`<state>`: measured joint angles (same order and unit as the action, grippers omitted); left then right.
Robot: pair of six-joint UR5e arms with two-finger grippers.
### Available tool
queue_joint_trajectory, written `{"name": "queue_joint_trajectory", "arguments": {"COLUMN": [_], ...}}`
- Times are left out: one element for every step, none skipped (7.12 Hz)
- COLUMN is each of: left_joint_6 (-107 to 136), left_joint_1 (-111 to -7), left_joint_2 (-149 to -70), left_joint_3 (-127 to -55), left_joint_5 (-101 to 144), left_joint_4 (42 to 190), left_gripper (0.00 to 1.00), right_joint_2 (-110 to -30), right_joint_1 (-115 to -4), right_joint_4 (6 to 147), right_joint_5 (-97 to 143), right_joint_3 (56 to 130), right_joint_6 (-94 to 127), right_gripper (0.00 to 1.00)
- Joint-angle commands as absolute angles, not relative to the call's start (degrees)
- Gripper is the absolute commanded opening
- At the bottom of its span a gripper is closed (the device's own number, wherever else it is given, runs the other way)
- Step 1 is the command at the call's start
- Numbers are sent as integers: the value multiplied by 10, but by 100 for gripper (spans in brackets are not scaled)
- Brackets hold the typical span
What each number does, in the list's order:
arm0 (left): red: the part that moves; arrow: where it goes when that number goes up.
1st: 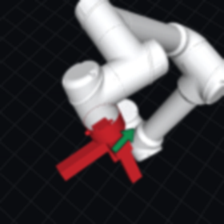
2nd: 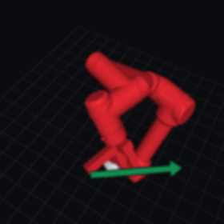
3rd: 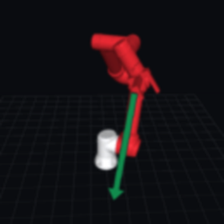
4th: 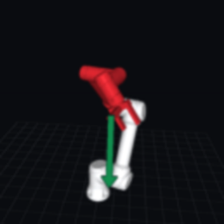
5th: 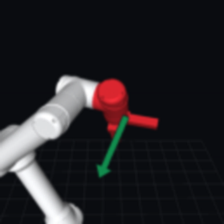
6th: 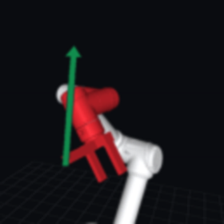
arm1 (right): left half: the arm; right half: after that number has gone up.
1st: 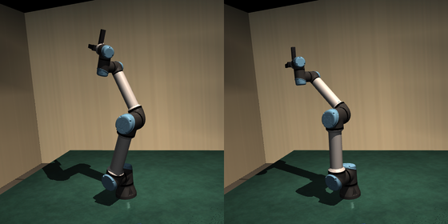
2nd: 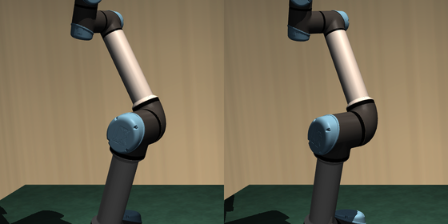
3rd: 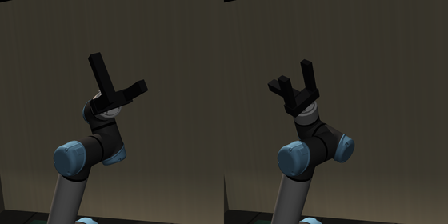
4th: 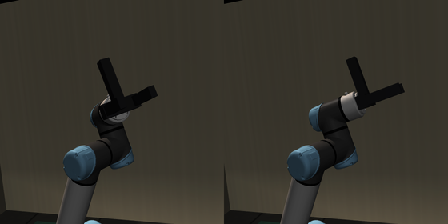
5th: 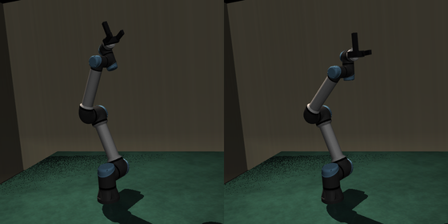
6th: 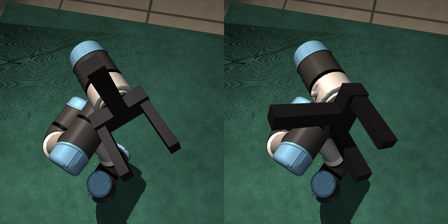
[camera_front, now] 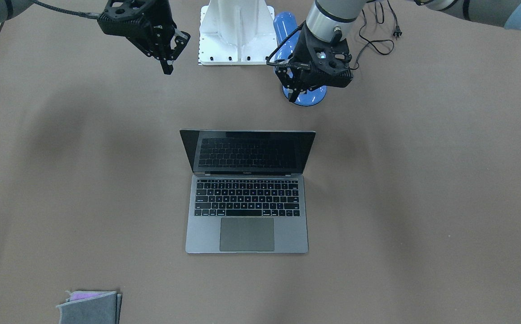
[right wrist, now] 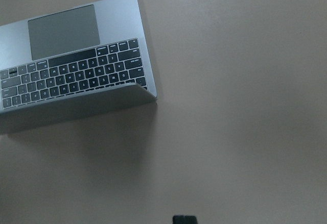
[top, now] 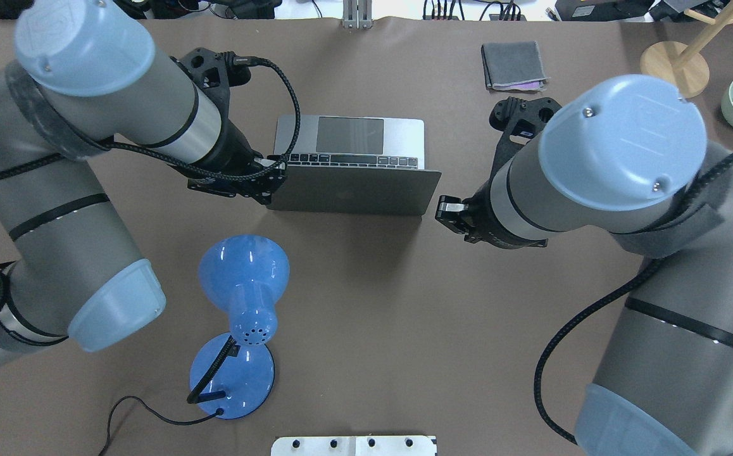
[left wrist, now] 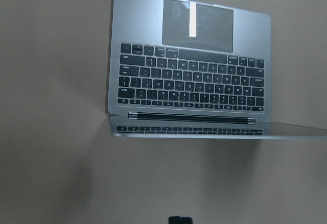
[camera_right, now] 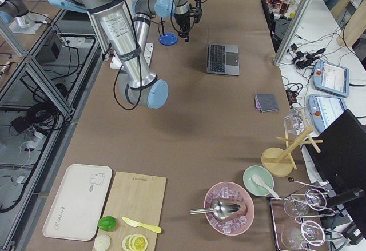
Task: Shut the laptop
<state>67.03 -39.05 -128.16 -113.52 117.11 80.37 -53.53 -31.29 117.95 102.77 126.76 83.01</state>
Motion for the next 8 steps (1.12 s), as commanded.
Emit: {"name": "queue_joint_trajectory", "arguments": {"left_joint_6": [665,655,643,641,639,639,610,602], "left_joint_1": [-381,-381,-381,-381,-381,-381,-381,-382], "left_joint_2": [-1308,-1308,-1307,-1309,-1312,-1323,-1326,-1325], "left_joint_3": [-1093,-1089,-1085,-1080,-1078,-1074,-1060,-1055], "left_joint_5": [1159,1157,1151,1151,1151,1150,1150,1135], "left_joint_4": [797,799,799,800,800,800,800,801], "left_gripper": [0,0,0,0,0,0,0,0], "right_joint_2": [-485,-483,-480,-478,-477,-478,-477,-474], "right_joint_1": [-312,-312,-313,-313,-313,-316,-317,-317], "right_joint_4": [1181,1178,1150,1134,1133,1106,1074,1074], "right_joint_5": [1028,1028,1027,1027,1027,1027,1027,1027], "right_joint_3": [1203,1192,1167,1149,1144,1121,1093,1092], "right_joint_6": [831,831,831,831,831,829,831,832], "right_gripper": [0,0,0,0,0,0,0,0]}}
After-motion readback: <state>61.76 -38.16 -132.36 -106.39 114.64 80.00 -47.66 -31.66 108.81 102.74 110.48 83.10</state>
